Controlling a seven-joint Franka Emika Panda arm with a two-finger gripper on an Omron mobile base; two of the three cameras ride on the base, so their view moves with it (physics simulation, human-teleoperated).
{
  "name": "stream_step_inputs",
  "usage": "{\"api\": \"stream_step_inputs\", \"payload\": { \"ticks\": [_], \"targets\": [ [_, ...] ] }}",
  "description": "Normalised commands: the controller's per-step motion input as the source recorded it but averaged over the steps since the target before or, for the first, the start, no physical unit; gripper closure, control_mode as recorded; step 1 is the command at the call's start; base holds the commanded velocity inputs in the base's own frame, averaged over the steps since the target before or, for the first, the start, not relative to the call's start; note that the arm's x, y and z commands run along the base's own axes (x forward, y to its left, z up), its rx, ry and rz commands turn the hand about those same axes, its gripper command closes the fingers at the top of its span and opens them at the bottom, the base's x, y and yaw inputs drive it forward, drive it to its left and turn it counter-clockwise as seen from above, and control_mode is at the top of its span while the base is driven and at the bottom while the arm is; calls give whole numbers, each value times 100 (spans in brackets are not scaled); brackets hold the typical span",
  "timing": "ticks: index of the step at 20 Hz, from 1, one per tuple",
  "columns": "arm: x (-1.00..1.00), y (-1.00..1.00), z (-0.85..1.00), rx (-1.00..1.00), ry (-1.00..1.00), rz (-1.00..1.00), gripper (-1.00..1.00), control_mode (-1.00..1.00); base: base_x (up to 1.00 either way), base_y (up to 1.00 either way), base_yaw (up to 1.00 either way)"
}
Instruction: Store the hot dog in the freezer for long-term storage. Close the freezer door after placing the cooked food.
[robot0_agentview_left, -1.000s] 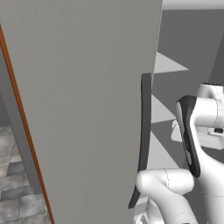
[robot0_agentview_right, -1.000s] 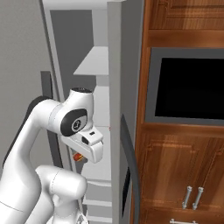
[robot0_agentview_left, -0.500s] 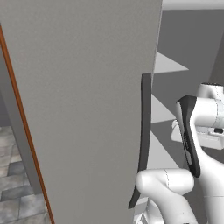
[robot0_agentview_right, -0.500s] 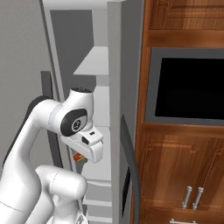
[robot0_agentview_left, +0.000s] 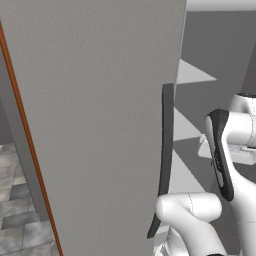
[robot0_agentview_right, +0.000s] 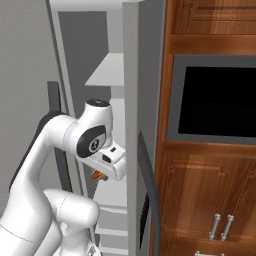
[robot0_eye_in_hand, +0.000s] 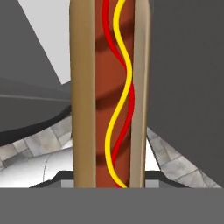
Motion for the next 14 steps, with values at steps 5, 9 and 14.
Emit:
{"api": "stream_step_inputs", "payload": {
  "ticks": [5, 9, 14],
  "targets": [
    [42, -11, 0, 1, -13, 17, 100, -100, 0, 0, 0],
    [48, 32, 3, 0, -13, 13, 100, -100, 0, 0, 0],
    [42, 15, -1, 0, -22, 17, 100, -100, 0, 0, 0]
  ]
}}
